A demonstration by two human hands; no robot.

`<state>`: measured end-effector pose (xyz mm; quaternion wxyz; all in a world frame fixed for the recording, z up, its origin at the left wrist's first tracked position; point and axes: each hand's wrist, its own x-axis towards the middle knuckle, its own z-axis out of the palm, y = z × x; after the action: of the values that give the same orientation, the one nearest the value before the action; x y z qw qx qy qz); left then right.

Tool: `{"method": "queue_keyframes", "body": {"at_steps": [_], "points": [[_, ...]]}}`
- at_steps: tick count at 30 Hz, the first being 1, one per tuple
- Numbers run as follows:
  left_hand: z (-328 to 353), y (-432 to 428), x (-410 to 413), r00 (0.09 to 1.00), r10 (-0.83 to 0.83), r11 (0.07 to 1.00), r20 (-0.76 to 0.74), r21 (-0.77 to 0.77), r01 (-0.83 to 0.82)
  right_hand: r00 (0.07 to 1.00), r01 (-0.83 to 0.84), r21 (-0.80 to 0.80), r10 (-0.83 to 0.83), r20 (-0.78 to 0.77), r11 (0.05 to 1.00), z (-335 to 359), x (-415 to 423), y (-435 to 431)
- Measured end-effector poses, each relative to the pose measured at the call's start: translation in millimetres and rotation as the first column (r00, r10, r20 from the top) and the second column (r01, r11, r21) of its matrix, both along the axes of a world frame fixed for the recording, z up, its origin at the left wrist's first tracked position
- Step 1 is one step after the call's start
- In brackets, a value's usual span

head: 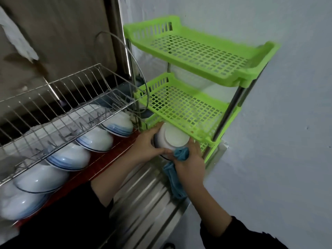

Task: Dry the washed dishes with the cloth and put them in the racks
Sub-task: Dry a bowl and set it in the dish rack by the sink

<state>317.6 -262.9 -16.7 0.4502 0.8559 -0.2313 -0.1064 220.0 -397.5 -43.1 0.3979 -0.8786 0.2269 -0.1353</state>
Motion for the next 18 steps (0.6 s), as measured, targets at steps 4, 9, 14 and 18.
{"method": "queue_keyframes", "body": {"at_steps": [4, 9, 14, 18], "points": [[-11.6, -12.2, 17.8, 0.998, -0.016, 1.0, -0.057, -0.024, 0.015, 0.989, 0.088, -0.072, -0.096, -0.113, 0.993, 8.0, 8.8, 9.4], [-23.6, -25.7, 31.8, 0.994, 0.031, 0.997, -0.103, -0.067, -0.039, 0.945, 0.132, -0.065, -0.145, -0.293, 0.989, 21.7, 31.0, 12.0], [-30.1, -34.7, 41.4, 0.997, 0.027, 0.999, -0.073, -0.036, -0.029, 0.935, 0.08, -0.057, -0.095, -0.341, 0.995, 15.5, 45.4, -0.5], [-34.2, -38.9, 39.2, 0.994, 0.017, 1.0, -0.11, -0.003, -0.018, 0.941, 0.077, -0.038, -0.085, -0.327, 0.996, 8.7, 43.6, -7.5]]}}
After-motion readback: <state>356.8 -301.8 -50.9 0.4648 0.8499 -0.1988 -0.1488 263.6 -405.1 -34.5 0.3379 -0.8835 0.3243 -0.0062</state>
